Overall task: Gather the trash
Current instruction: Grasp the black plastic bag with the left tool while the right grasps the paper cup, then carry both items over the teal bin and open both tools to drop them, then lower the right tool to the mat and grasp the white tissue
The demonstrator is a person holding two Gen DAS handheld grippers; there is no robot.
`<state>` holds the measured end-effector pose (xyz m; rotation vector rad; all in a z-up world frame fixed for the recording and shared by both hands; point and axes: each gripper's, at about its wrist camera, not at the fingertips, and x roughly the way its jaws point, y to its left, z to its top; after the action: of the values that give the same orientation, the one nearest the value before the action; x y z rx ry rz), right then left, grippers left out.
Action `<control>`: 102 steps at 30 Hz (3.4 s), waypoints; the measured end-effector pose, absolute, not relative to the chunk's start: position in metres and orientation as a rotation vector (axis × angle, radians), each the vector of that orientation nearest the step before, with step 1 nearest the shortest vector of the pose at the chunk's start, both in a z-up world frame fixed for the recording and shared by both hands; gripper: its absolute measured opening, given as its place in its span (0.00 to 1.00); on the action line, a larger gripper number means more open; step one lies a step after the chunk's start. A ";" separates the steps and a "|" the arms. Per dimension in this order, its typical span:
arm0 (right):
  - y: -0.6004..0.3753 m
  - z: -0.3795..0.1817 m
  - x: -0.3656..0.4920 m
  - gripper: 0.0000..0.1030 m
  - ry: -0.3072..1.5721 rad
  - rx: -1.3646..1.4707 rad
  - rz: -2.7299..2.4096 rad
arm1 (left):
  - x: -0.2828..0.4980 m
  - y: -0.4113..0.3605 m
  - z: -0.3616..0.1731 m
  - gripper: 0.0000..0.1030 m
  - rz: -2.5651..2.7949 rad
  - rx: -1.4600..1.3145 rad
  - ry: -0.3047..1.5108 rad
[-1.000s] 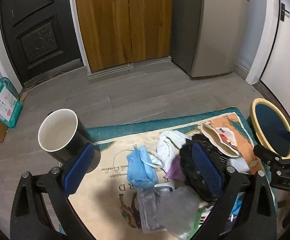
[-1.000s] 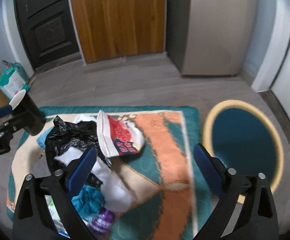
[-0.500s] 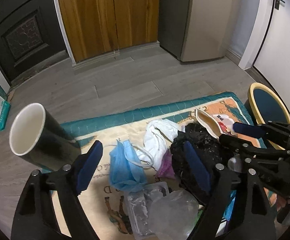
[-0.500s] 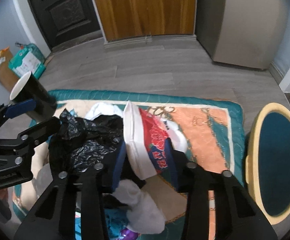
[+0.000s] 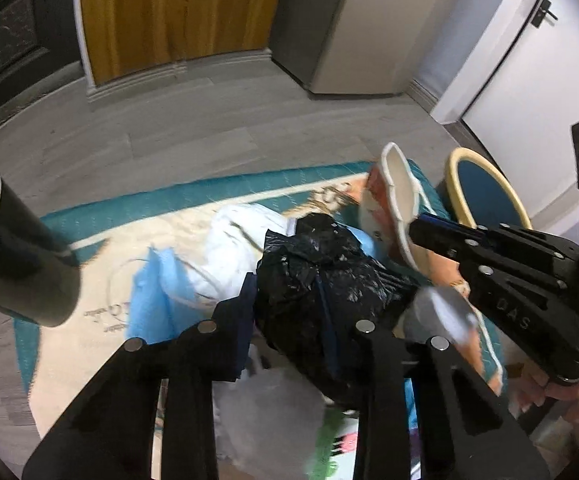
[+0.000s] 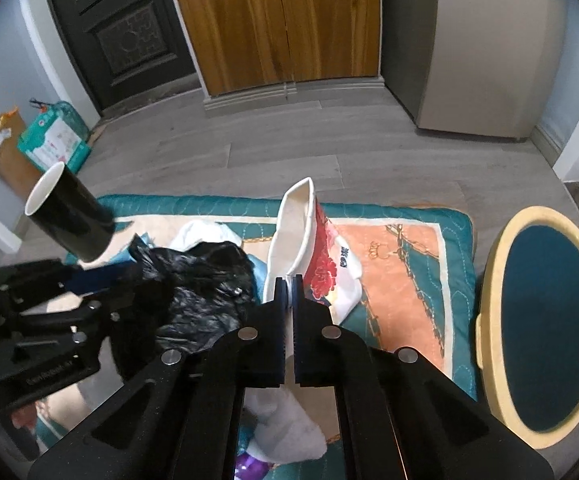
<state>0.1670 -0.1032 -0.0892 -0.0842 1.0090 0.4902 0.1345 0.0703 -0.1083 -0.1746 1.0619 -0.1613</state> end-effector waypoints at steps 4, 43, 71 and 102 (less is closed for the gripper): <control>-0.109 -0.084 0.166 0.04 0.996 -0.061 0.483 | 0.134 0.055 -0.106 0.11 -0.176 -0.096 1.066; -0.348 -0.014 0.149 0.04 0.877 0.216 0.203 | 0.163 -0.126 -0.013 0.09 -0.295 0.132 0.757; -0.386 -0.062 0.159 0.04 0.946 0.283 0.121 | 0.187 -0.199 -0.070 0.10 -0.384 0.112 0.826; -0.342 -0.012 0.142 0.94 0.826 0.186 0.064 | 0.148 -0.099 -0.019 0.92 -0.225 0.053 0.694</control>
<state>0.1421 -0.3418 -0.0116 0.1860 0.8263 0.0640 0.1483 -0.0991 -0.0187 0.0529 0.6939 -0.2249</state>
